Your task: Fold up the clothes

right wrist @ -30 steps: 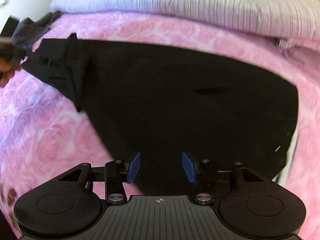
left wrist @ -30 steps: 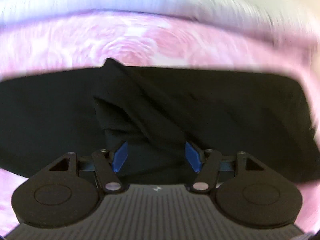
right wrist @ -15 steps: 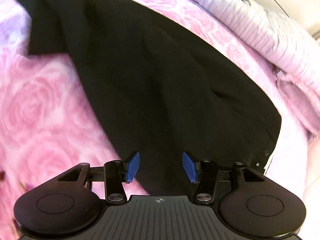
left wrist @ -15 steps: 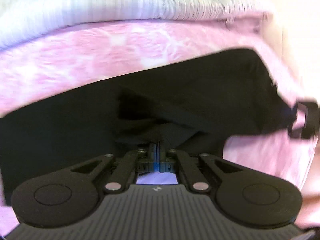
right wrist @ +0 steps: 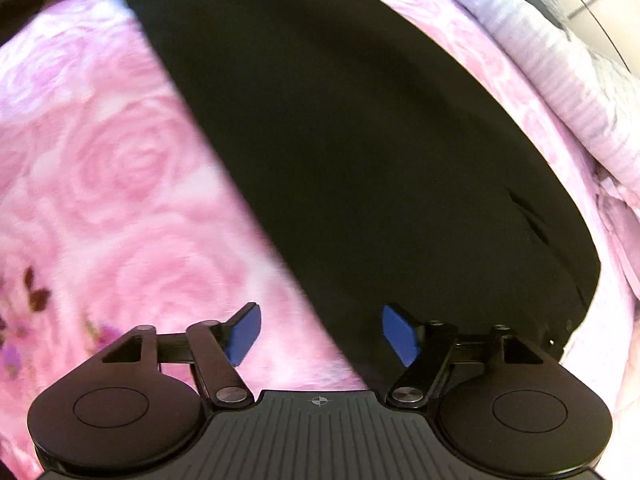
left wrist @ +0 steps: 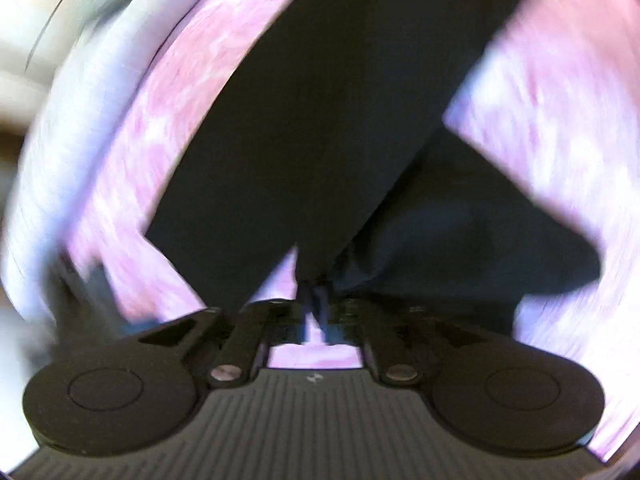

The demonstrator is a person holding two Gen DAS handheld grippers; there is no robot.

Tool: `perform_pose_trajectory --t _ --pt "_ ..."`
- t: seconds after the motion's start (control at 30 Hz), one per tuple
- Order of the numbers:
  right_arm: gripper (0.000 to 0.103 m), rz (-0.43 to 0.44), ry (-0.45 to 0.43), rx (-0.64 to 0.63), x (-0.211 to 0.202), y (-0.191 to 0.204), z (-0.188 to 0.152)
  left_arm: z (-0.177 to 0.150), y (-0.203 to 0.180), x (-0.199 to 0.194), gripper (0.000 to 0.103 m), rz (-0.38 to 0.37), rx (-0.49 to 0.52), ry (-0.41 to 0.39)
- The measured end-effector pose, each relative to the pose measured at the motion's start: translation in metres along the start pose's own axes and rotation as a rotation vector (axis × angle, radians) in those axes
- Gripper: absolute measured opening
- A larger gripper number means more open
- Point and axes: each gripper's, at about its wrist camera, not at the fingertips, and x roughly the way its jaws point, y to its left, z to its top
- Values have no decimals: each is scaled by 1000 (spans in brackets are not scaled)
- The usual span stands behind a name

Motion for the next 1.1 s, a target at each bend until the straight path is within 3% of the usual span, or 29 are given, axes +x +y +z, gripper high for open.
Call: perform_pose_trajectory --t 0.03,0.1,0.23,0.3,0.37,0.4,0.43,0.47,0.5,0.53,0.93,1.0,1.1 --pt "73 3 1 11 0 1 0 -7 1 1 44 13 -7 7" --pt "73 2 -1 35 -1 2 -2 -22 2 4 43 40 -21 22" --pt "74 -1 -3 51 -1 6 -6 -43 42 21 45 -120 -461 39" --pt "74 -2 3 40 1 10 -7 -48 48 33 45 -205 -576 32" --pt "74 -9 0 35 0 13 -7 -45 40 45 42 -218 -577 57" --pt "74 -12 0 36 0 14 -7 -44 33 51 35 -209 -554 86" --pt "74 -15 0 40 -1 15 -7 -43 25 57 20 -194 -516 119" --pt "74 -18 0 46 -1 15 -7 -41 18 59 17 -179 -469 128" --pt "74 -22 3 47 -1 16 -7 -42 14 54 3 -139 -395 114" --pt "74 -27 7 47 -1 16 -7 -45 11 46 1 -86 -308 94" --pt "74 -86 5 101 7 2 2 -76 -23 -46 1 537 735 -145" --pt "74 -81 11 125 2 -10 3 -94 -33 -30 1 539 823 -105" --pt "74 -92 35 90 1 7 -6 -121 -46 6 1 507 876 -35"
